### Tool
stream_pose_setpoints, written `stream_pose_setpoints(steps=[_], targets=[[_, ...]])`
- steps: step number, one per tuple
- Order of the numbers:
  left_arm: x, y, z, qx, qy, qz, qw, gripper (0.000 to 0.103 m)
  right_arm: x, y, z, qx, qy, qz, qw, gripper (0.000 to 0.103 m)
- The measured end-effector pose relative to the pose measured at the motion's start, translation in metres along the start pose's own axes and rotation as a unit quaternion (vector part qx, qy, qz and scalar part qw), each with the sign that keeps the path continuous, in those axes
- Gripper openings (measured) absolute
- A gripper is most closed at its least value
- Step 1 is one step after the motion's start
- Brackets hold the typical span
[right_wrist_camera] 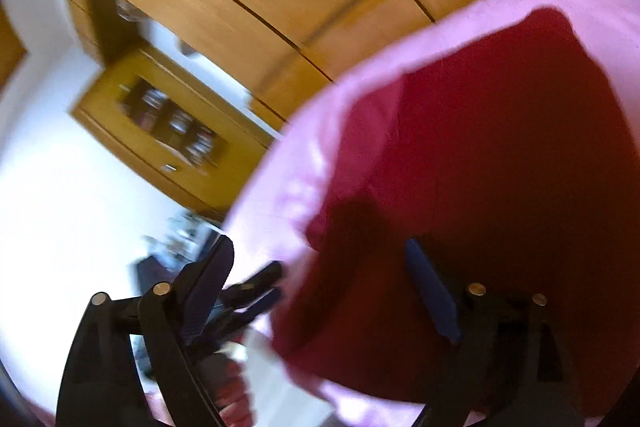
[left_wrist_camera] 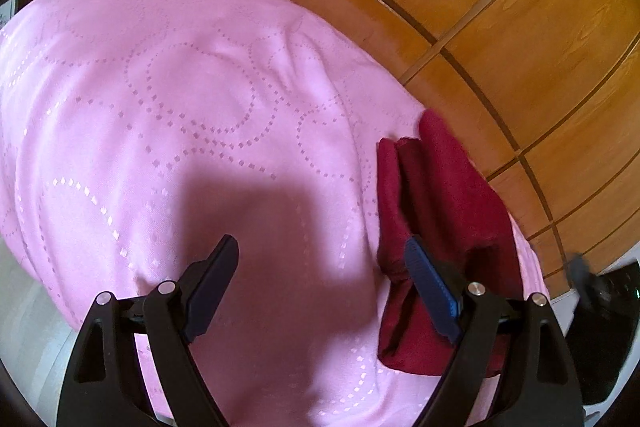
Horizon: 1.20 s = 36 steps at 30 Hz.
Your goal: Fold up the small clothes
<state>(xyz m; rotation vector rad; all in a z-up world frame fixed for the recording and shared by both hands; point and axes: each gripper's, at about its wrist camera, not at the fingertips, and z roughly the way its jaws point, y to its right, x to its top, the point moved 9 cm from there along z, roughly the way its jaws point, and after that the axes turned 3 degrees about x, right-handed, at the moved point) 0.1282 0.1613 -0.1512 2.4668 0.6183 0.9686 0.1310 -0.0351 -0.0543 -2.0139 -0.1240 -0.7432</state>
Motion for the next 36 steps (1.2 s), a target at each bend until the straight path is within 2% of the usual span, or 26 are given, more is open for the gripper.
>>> stream_pose_setpoints(steps=[1,3,6,9,11,13,14,15,17,18,21,22,25,26,27,28,29,30,33,36], targets=[[0.001,0.003,-0.003,-0.006,0.003,0.001,1.0,0.085,0.001,-0.004,-0.016,0.006,0.011,-0.01,1.0,0.087],[0.003,0.011,-0.008,-0.022,0.005,0.002,0.9997,0.085,0.004,0.001,-0.043,-0.023,0.035,-0.028,0.999,0.087],[0.0,0.033,-0.014,-0.055,0.002,0.014,0.9984,0.085,0.005,0.027,-0.086,-0.127,0.065,-0.053,0.988,0.086],[-0.007,0.066,-0.019,-0.097,-0.011,0.042,0.9944,0.085,0.002,0.068,-0.124,-0.254,0.068,-0.053,0.963,0.086],[-0.015,0.088,-0.015,-0.095,-0.026,0.079,0.992,0.085,0.0,0.089,-0.14,-0.308,0.067,-0.04,0.948,0.086],[-0.022,0.1,-0.007,-0.084,-0.043,0.107,0.9898,0.083,-0.003,0.101,-0.152,-0.318,0.07,-0.025,0.945,0.087],[-0.025,0.104,0.0,-0.074,-0.052,0.119,0.9888,0.078,-0.004,0.104,-0.153,-0.32,0.071,-0.019,0.945,0.086],[-0.029,0.106,0.008,-0.062,-0.062,0.129,0.9878,0.058,-0.004,0.105,-0.151,-0.322,0.068,-0.019,0.944,0.086],[-0.033,0.104,0.02,-0.047,-0.081,0.134,0.9866,0.028,-0.008,0.106,-0.139,-0.339,0.051,-0.036,0.939,0.086],[-0.034,0.1,0.023,-0.043,-0.089,0.13,0.9866,0.021,-0.01,0.107,-0.132,-0.352,0.039,-0.051,0.934,0.086],[-0.024,0.093,0.013,-0.064,-0.085,0.112,0.988,0.016,-0.016,0.103,-0.12,-0.36,0.02,-0.09,0.928,0.086],[-0.022,0.091,0.009,-0.065,-0.082,0.116,0.9878,0.015,-0.017,0.1,-0.119,-0.36,0.016,-0.098,0.927,0.086],[-0.024,0.08,0.011,-0.049,-0.086,0.122,0.9876,0.015,-0.029,0.1,-0.096,-0.361,-0.036,-0.131,0.923,0.086],[-0.029,0.074,0.016,-0.042,-0.097,0.12,0.9871,0.015,-0.037,0.102,-0.089,-0.368,-0.056,-0.143,0.917,0.086],[-0.034,0.069,0.022,-0.037,-0.109,0.119,0.9862,0.017,-0.039,0.104,-0.087,-0.377,-0.057,-0.152,0.912,0.087],[-0.037,0.065,0.028,-0.034,-0.112,0.119,0.986,0.019,-0.04,0.105,-0.087,-0.38,-0.052,-0.157,0.91,0.088],[-0.038,0.063,0.029,-0.03,-0.106,0.12,0.9866,0.028,-0.04,0.106,-0.088,-0.381,-0.048,-0.157,0.91,0.089],[-0.036,0.062,0.026,-0.025,-0.094,0.12,0.9879,0.038,-0.04,0.107,-0.09,-0.377,-0.047,-0.152,0.913,0.089],[-0.032,0.064,0.013,-0.031,-0.075,0.113,0.9903,0.05,-0.034,0.104,-0.101,-0.35,-0.036,-0.126,0.928,0.089],[-0.011,0.073,-0.012,-0.025,-0.014,0.124,0.9918,0.056,-0.014,0.094,-0.125,-0.34,0.006,-0.123,0.932,0.089]])
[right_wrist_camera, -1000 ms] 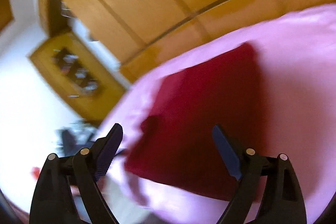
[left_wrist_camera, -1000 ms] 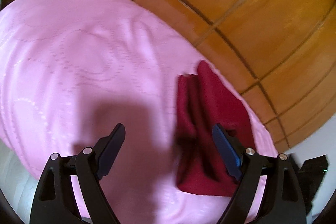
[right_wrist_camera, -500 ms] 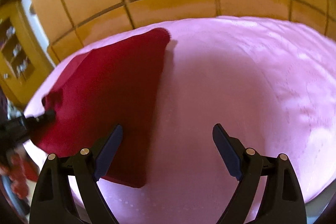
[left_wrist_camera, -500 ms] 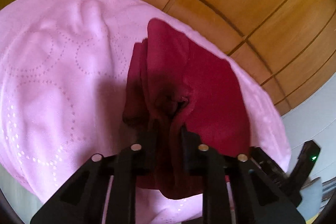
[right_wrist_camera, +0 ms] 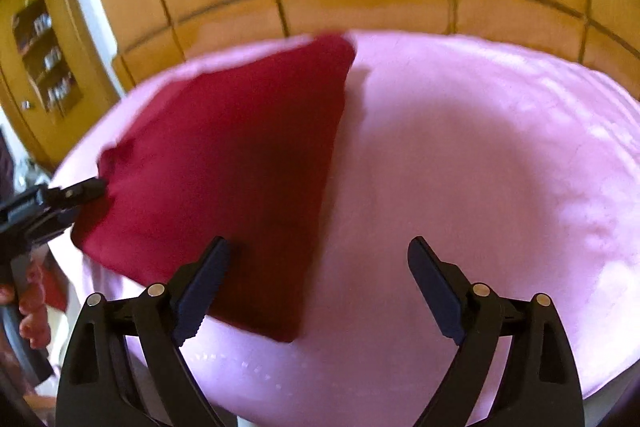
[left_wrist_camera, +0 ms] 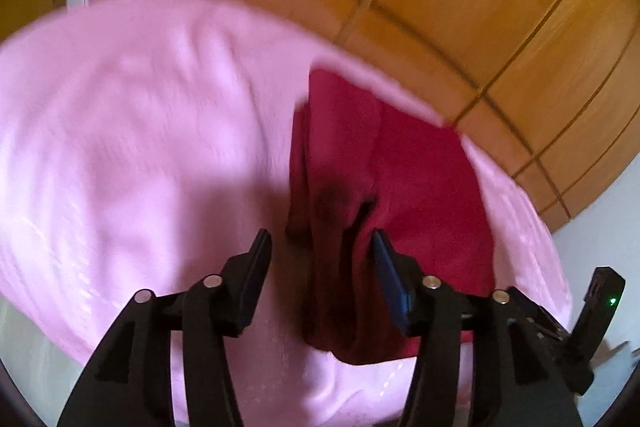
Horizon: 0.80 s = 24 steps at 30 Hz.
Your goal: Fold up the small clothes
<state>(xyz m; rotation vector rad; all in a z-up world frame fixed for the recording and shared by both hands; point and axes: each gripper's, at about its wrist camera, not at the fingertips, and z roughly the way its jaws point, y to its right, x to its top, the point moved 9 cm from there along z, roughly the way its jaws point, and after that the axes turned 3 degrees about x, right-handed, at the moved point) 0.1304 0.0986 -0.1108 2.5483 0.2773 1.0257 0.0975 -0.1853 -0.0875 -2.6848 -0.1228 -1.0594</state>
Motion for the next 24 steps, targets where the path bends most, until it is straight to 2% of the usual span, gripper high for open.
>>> stream_pose_setpoints(steps=[2,5,9,12,14,16,18,19,21,24], targets=[[0.018,0.013,-0.016,0.009,0.039,0.028,0.9988,0.058,0.018,0.007,-0.012,-0.003,0.026,0.01,1.0,0.089],[0.04,0.039,-0.018,0.009,0.059,0.082,0.9948,0.062,0.045,0.017,-0.012,-0.01,0.038,0.022,0.999,0.09],[0.048,0.074,0.015,0.015,0.035,0.151,0.9878,0.062,0.08,0.015,0.019,-0.022,0.023,0.019,0.999,0.09],[0.05,0.087,0.047,0.037,0.013,0.188,0.9814,0.062,0.091,0.011,0.044,-0.019,0.008,0.026,0.999,0.09],[0.051,0.085,0.067,0.067,-0.002,0.204,0.9766,0.062,0.09,0.011,0.06,-0.031,-0.006,0.025,0.999,0.09],[0.046,0.077,0.088,0.08,-0.023,0.215,0.9729,0.062,0.088,0.017,0.078,-0.062,-0.019,0.017,0.998,0.091],[0.034,0.069,0.107,0.081,-0.041,0.223,0.9706,0.064,0.084,0.03,0.096,-0.092,-0.037,0.006,0.995,0.095],[0.029,0.068,0.116,0.078,-0.032,0.227,0.9702,0.065,0.083,0.032,0.105,-0.097,-0.042,0.003,0.994,0.099],[0.027,0.066,0.115,0.073,-0.014,0.235,0.9691,0.065,0.076,0.038,0.116,-0.087,-0.044,0.02,0.995,0.099],[0.027,0.067,0.113,0.066,-0.013,0.233,0.9702,0.065,0.071,0.042,0.116,-0.07,-0.036,0.047,0.996,0.099]])
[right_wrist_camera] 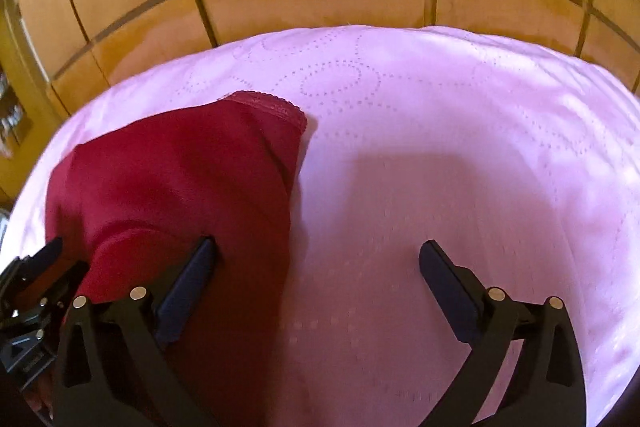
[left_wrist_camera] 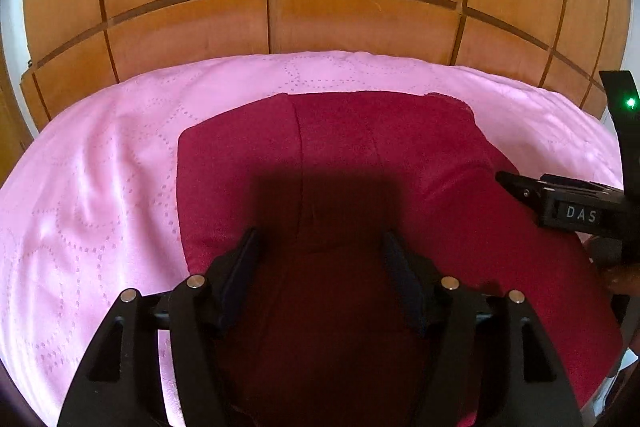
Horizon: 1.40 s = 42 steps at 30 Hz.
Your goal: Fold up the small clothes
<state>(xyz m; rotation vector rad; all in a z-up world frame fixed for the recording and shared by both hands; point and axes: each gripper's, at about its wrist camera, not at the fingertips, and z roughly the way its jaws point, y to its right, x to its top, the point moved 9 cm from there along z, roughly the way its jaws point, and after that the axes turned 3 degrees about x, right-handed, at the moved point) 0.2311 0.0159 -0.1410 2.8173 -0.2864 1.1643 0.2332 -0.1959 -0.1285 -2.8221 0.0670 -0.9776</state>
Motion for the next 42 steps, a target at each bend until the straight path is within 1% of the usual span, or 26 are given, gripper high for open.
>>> stream_pose_setpoints(steps=[1,2,3,4,5,6,8,9,11,12,13,14,15,16,17,19,20,22,24,25,26,29,32,34,38,42], targets=[[0.0,0.0,-0.002,-0.001,0.001,0.0,1.0,0.065,0.001,0.0,0.0,0.002,0.005,-0.001,1.0,0.099],[0.002,0.0,-0.005,-0.001,0.001,-0.001,1.0,0.064,0.0,0.0,-0.002,0.013,0.009,0.004,1.0,0.099],[0.004,0.001,-0.007,-0.001,0.001,-0.001,1.0,0.064,0.0,0.001,-0.006,0.027,0.008,0.015,0.999,0.099],[0.006,0.005,-0.018,-0.004,0.005,-0.003,1.0,0.065,0.001,0.004,-0.014,0.047,0.009,0.033,0.998,0.099],[0.009,0.012,-0.031,-0.018,0.018,-0.004,0.9997,0.065,0.005,0.007,-0.02,0.053,0.015,0.04,0.998,0.099],[0.011,0.019,-0.041,-0.032,0.031,-0.002,0.999,0.071,0.012,0.013,-0.029,0.052,0.032,0.043,0.997,0.099],[0.016,0.051,-0.068,-0.064,0.067,0.033,0.9952,0.074,0.024,0.021,-0.039,0.048,0.055,0.043,0.996,0.099],[0.015,0.072,-0.075,-0.076,0.075,0.065,0.9922,0.075,0.03,0.024,-0.038,0.047,0.055,0.043,0.996,0.099],[0.008,0.104,-0.077,-0.096,0.076,0.12,0.9852,0.075,0.043,0.026,-0.032,0.049,0.046,0.039,0.997,0.099],[0.002,0.118,-0.074,-0.1,0.073,0.147,0.9814,0.075,0.047,0.024,-0.03,0.052,0.044,0.034,0.997,0.099],[-0.009,0.131,-0.067,-0.093,0.063,0.177,0.9778,0.075,0.052,0.019,-0.026,0.059,0.038,0.025,0.997,0.099],[-0.018,0.137,-0.06,-0.089,0.051,0.191,0.9761,0.073,0.054,0.014,-0.022,0.064,0.029,0.018,0.997,0.099],[-0.027,0.139,-0.055,-0.088,0.042,0.194,0.9762,0.072,0.055,0.008,-0.017,0.07,0.018,0.01,0.997,0.099],[-0.033,0.138,-0.052,-0.088,0.041,0.188,0.9774,0.072,0.054,0.003,-0.011,0.072,0.004,0.001,0.997,0.099],[-0.04,0.135,-0.05,-0.09,0.042,0.182,0.9783,0.072,0.052,-0.001,-0.002,0.058,-0.016,-0.012,0.998,0.099],[-0.049,0.13,-0.051,-0.099,0.043,0.176,0.9784,0.072,0.044,0.002,0.017,0.017,-0.045,-0.03,0.998,0.099],[-0.051,0.129,-0.052,-0.103,0.043,0.174,0.9784,0.071,0.04,0.006,0.028,-0.002,-0.056,-0.029,0.998,0.099],[-0.056,0.125,-0.052,-0.11,0.043,0.165,0.9791,0.071,0.036,0.021,0.043,-0.037,-0.06,-0.007,0.998,0.099],[-0.057,0.124,-0.051,-0.113,0.045,0.159,0.9797,0.071,0.037,0.024,0.052,-0.042,-0.047,0.002,0.998,0.1],[-0.056,0.124,-0.05,-0.114,0.046,0.158,0.9798,0.071,0.038,0.022,0.051,-0.053,-0.042,-0.007,0.998,0.1],[-0.057,0.124,-0.049,-0.113,0.048,0.158,0.9797,0.071,0.039,0.021,0.052,-0.055,-0.041,-0.01,0.998,0.1],[-0.058,0.125,-0.058,-0.118,0.053,0.154,0.9796,0.071,0.04,0.023,0.05,-0.035,-0.038,0.001,0.999,0.1],[-0.054,0.117,-0.073,-0.159,0.051,0.122,0.9785,0.073,0.039,0.027,0.03,-0.044,-0.025,0.015,0.999,0.1],[-0.047,0.104,-0.083,-0.167,0.06,0.091,0.9799,0.075,0.037,0.026,0.015,-0.039,-0.017,0.022,0.999,0.1],[-0.026,0.064,-0.092,-0.16,0.08,0.013,0.9837,0.077,0.03,0.016,-0.019,-0.024,0.008,0.027,0.999,0.1],[-0.008,0.019,-0.081,-0.12,0.083,-0.052,0.988,0.077,0.019,0.007,-0.042,-0.004,0.015,0.029,0.999,0.1]])
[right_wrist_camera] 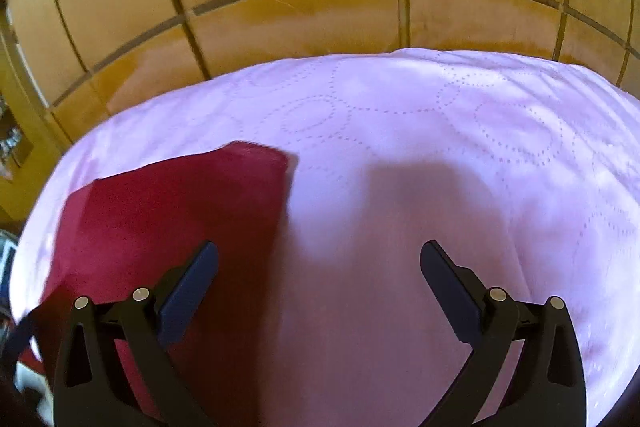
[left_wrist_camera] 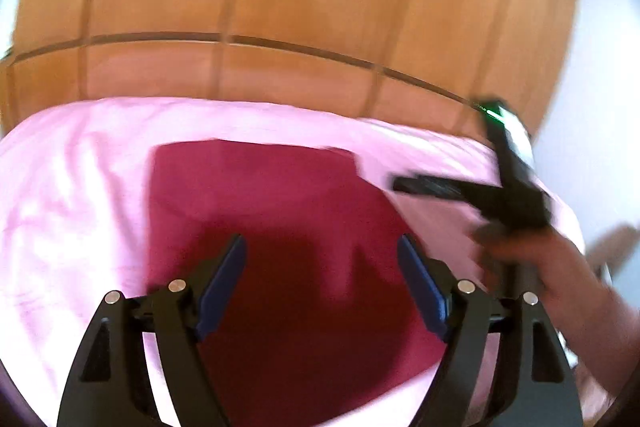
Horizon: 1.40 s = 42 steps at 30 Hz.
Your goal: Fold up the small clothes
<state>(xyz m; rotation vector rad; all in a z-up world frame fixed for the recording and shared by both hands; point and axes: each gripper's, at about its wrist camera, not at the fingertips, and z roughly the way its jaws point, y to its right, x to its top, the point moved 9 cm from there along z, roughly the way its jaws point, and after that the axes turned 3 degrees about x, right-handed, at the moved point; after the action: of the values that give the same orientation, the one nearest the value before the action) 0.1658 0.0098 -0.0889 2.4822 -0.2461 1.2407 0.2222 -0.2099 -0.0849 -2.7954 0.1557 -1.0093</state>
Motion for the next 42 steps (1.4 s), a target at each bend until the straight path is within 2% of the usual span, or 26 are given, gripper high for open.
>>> stream_pose_setpoints(steps=[5,7,9,11,12,17,24,28,32,34,35,36,39,41,42], targets=[[0.002,-0.051,0.03,0.061,-0.04,-0.059,0.9956,0.077,-0.011,-0.013,-0.015,0.011,0.004,-0.016,1.0,0.1],[-0.01,-0.071,0.049,0.075,-0.076,-0.084,0.9907,0.076,-0.017,-0.018,-0.013,0.009,-0.001,-0.026,1.0,0.1],[-0.03,-0.082,0.058,0.093,-0.11,-0.096,0.9849,0.08,-0.024,-0.018,-0.008,-0.005,-0.011,-0.036,0.999,0.1],[-0.043,-0.091,0.061,0.054,-0.114,-0.155,0.9798,0.081,-0.03,-0.017,-0.003,-0.011,-0.017,-0.042,0.999,0.1],[-0.044,-0.093,0.061,0.049,-0.113,-0.164,0.9788,0.081,-0.032,-0.016,-0.003,-0.009,-0.016,-0.037,0.999,0.1],[-0.045,-0.086,0.056,0.037,-0.107,-0.153,0.9817,0.082,-0.033,-0.015,-0.007,-0.012,-0.015,-0.03,0.999,0.1],[-0.053,-0.077,0.033,-0.014,-0.103,-0.194,0.9754,0.092,-0.037,-0.017,-0.017,0.001,-0.017,-0.02,1.0,0.1],[-0.059,-0.073,0.02,-0.047,-0.108,-0.203,0.9721,0.093,-0.043,-0.02,-0.03,0.045,-0.021,0.001,0.999,0.1],[-0.06,-0.073,0.008,-0.092,-0.104,-0.219,0.9657,0.092,-0.054,-0.026,-0.041,0.12,-0.032,0.031,0.992,0.1],[-0.064,-0.075,0.006,-0.09,-0.108,-0.214,0.9667,0.084,-0.062,-0.028,-0.041,0.167,-0.048,0.069,0.982,0.1],[-0.064,-0.077,0.009,-0.085,-0.111,-0.211,0.9675,0.077,-0.064,-0.029,-0.041,0.183,-0.054,0.084,0.978,0.097],[-0.065,-0.078,0.011,-0.08,-0.115,-0.209,0.968,0.075,-0.068,-0.029,-0.04,0.199,-0.06,0.101,0.973,0.095],[-0.071,-0.084,0.014,-0.071,-0.121,-0.217,0.966,0.072,-0.079,-0.026,-0.034,0.221,-0.082,0.136,0.962,0.077],[-0.073,-0.086,0.016,-0.064,-0.123,-0.219,0.9659,0.071,-0.085,-0.026,-0.03,0.226,-0.092,0.145,0.959,0.071],[-0.073,-0.087,0.017,-0.06,-0.122,-0.217,0.9666,0.071,-0.086,-0.026,-0.029,0.231,-0.094,0.147,0.957,0.071]])
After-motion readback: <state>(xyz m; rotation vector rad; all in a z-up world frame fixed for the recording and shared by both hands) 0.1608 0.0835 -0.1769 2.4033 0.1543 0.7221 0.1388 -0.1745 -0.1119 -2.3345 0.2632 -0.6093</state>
